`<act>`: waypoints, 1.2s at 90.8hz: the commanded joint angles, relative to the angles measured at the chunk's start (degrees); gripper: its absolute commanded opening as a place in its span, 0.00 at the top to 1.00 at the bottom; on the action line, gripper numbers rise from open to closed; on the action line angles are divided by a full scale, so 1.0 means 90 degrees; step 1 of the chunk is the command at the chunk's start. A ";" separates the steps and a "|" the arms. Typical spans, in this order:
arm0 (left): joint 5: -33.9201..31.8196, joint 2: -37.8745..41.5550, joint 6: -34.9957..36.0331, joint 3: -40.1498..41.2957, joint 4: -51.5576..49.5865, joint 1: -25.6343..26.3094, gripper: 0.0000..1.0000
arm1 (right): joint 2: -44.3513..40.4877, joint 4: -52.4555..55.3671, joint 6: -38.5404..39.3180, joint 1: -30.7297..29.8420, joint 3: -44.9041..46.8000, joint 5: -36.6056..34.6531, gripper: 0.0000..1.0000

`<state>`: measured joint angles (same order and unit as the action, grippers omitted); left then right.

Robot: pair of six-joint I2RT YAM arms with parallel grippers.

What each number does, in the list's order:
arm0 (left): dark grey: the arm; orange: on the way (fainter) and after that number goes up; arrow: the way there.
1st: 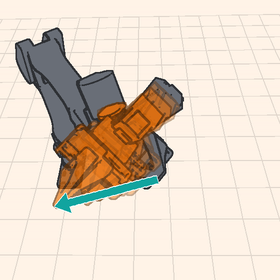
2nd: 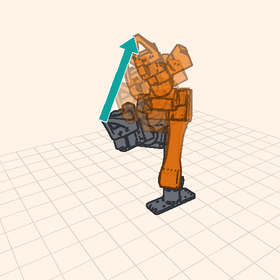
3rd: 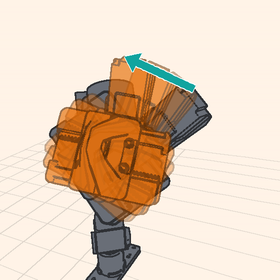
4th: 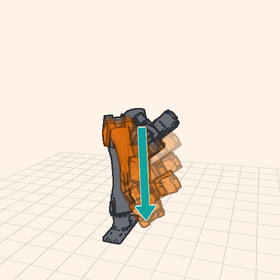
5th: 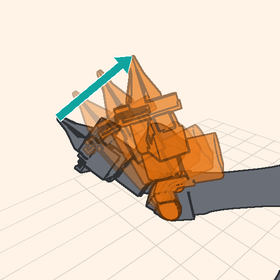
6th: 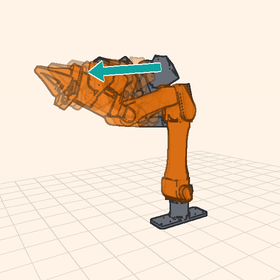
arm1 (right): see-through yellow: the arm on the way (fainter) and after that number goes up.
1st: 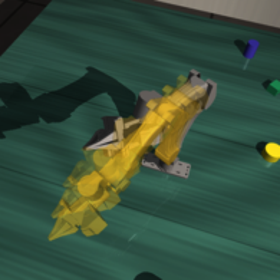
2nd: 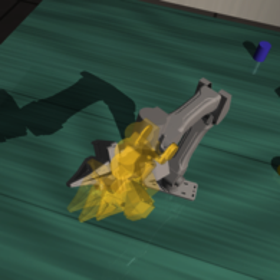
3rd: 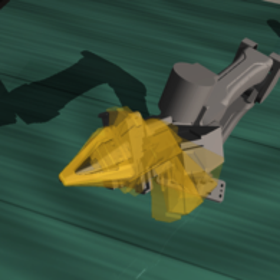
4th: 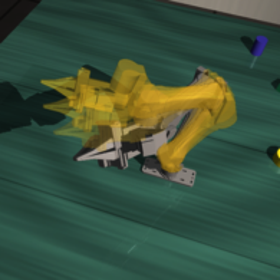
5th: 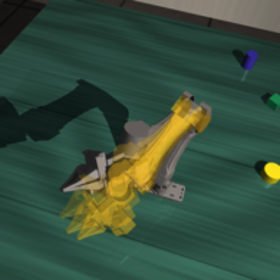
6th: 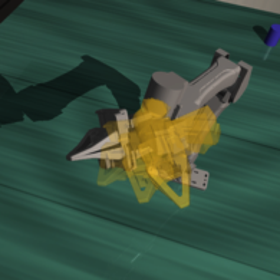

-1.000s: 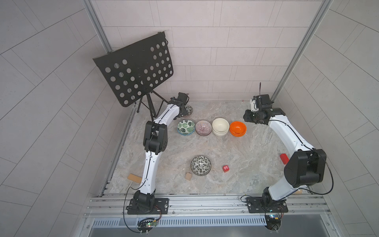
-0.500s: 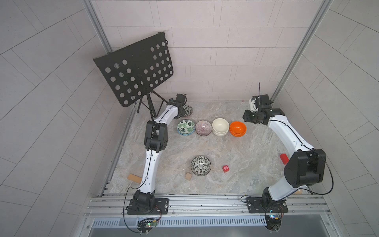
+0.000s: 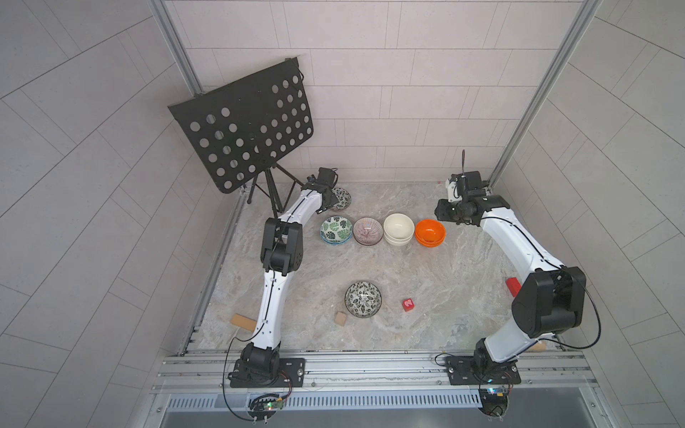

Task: Stack the bowls
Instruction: Pick up the bowl from the center of the board.

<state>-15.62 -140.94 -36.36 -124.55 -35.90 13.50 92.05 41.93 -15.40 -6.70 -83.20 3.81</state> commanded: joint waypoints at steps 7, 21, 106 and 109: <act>0.0421 0.1159 0.0291 0.0118 0.0251 0.0077 1.00 | -0.0114 0.0070 0.0050 -0.0082 -0.0109 -0.0131 0.56; 0.0667 0.2215 0.0664 0.0851 0.0246 0.0431 1.00 | -0.0241 0.0245 0.0005 -0.0182 -0.0338 -0.0126 0.56; 0.0125 0.3978 0.1161 0.2485 -0.0808 0.2896 1.00 | -0.0812 -0.0270 -0.0402 -0.1805 -0.0035 -0.0139 0.55; 0.0137 0.3950 0.1153 0.2473 -0.0809 0.2894 1.00 | -0.0793 -0.0351 -0.0435 -0.1856 0.0047 -0.0100 0.55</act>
<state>-14.15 -106.37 -25.91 -101.49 -44.34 39.18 85.93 41.89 -18.44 -21.78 -84.97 1.45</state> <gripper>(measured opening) 0.101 0.448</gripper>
